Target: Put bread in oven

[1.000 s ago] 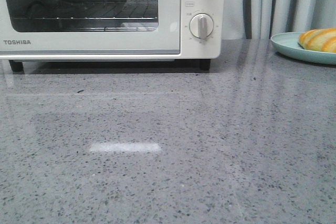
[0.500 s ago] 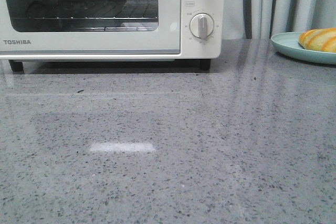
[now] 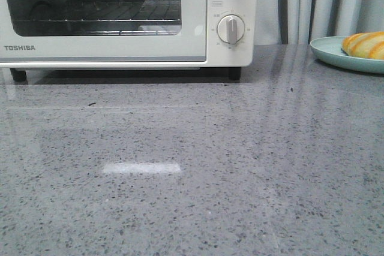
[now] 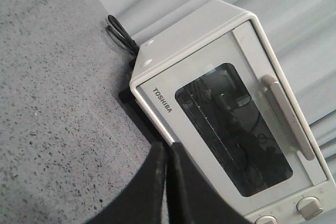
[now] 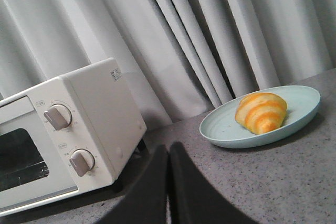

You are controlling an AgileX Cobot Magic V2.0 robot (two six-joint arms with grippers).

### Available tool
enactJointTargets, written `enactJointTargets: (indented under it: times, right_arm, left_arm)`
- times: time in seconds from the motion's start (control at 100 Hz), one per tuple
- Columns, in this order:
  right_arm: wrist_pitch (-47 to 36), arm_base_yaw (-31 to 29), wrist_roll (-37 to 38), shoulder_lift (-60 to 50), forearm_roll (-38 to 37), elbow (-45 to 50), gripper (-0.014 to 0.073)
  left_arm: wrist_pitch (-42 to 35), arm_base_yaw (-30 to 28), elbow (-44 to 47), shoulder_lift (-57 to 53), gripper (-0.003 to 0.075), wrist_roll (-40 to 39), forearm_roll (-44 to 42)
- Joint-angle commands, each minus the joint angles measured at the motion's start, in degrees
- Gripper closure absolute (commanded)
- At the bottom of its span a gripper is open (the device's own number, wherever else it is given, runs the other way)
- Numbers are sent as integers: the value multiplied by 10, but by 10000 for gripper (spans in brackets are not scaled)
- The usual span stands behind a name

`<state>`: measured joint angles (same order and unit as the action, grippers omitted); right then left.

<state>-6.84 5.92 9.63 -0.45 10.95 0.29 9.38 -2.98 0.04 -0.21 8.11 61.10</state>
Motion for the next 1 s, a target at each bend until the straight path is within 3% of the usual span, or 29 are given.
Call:
enactJointTargets:
  times: [0.0, 0.33, 0.55, 0.73, 0.85, 0.99]
  right_arm:
    - [-34, -4, -2, -13, 0, -21, 662]
    - [43, -4, -2, -13, -25, -21, 662]
    - [58, -4, -2, -13, -29, -47, 662]
    - [187, -4, -15, 5, -97, -148, 662]
    - [219, -4, -79, 43, -109, -212, 662]
    - [254, -4, -102, 107, -113, -278, 662]
  left_arm:
    - [-25, -1, 13, -18, 741, -3, 7]
    - [-26, -1, 13, -18, 741, 2, -95]
    - [-40, -1, -8, -18, 741, 2, -110]
    - [11, -1, -95, -4, 741, 2, -246]
    - [51, -1, -171, 36, 741, 5, -334]
    - [90, -1, -261, 115, 741, 107, -355]
